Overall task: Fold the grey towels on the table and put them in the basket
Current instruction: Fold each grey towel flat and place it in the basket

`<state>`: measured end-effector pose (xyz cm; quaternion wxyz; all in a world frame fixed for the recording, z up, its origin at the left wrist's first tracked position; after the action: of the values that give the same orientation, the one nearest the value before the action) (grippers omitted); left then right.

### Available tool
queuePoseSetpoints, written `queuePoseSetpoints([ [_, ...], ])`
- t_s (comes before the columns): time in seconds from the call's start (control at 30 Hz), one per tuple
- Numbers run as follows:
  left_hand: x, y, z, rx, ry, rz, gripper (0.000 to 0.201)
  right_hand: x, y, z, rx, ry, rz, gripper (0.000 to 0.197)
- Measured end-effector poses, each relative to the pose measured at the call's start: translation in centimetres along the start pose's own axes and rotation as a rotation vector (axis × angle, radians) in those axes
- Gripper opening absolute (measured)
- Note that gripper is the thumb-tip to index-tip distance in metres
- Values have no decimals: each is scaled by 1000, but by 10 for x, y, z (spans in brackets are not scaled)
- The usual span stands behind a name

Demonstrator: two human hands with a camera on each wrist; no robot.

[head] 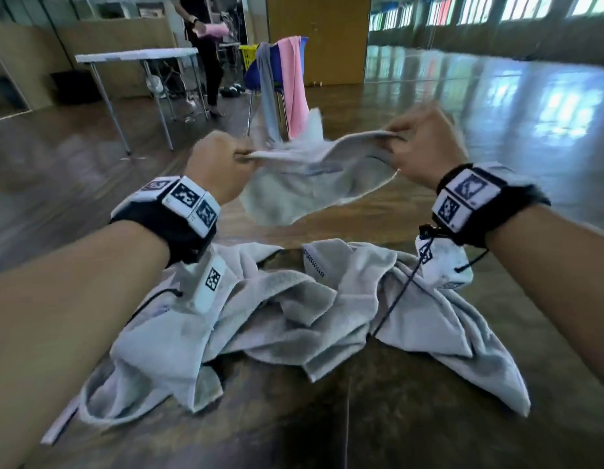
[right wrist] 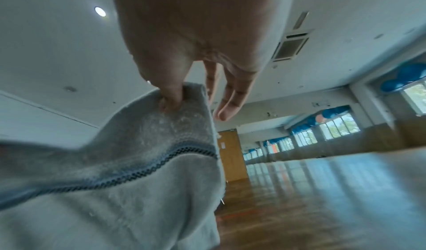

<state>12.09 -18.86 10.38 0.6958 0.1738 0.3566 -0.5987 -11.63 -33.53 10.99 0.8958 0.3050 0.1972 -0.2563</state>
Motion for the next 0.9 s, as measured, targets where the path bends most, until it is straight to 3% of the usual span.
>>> queuePoseSetpoints([
  [0.13, 18, 22, -12, -127, 42, 53, 23, 14, -36, -2, 148, 21, 51, 28],
  [0.27, 41, 23, -25, -372, 84, -264, 25, 16, -52, -13, 216, -84, -26, 32],
  [0.4, 60, 15, -28, -466, 148, -486, 20, 19, -71, -10, 323, -22, 72, 37],
  [0.47, 53, 11, -24, -432, 46, -560, 25, 17, -72, -8, 292, 0, 165, 39],
  [0.53, 35, 5, -25, -308, -116, -433, 27, 10, -64, -10, 198, -18, 223, 29],
  [0.6, 25, -2, -34, -236, -146, -367, 25, 1, -60, -22, 132, -46, 252, 21],
  [0.63, 26, -3, -41, -226, -85, -305, 24, 0, -60, -32, 117, -22, 247, 19],
  [0.73, 46, 1, -78, -225, 282, -85, 22, -1, -66, -79, 84, 218, 83, 19],
  [0.8, 40, -2, -105, -209, 360, -153, 22, -11, -72, -115, 94, 321, -24, 21],
  [0.9, 25, -11, -139, -169, 381, -214, 18, -41, -72, -158, 152, 305, -40, 18],
])
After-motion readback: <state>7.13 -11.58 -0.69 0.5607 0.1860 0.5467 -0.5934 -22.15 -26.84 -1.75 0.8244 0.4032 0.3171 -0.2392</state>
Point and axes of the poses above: each hand's wrist, its own z-axis towards the middle knuckle, its own x-axis out of the palm, y = z × x, the point moved 7 cm from there along z, towards the middle knuckle, and after that the axes turned 15 degrees about -y, right-handed, at the moved point
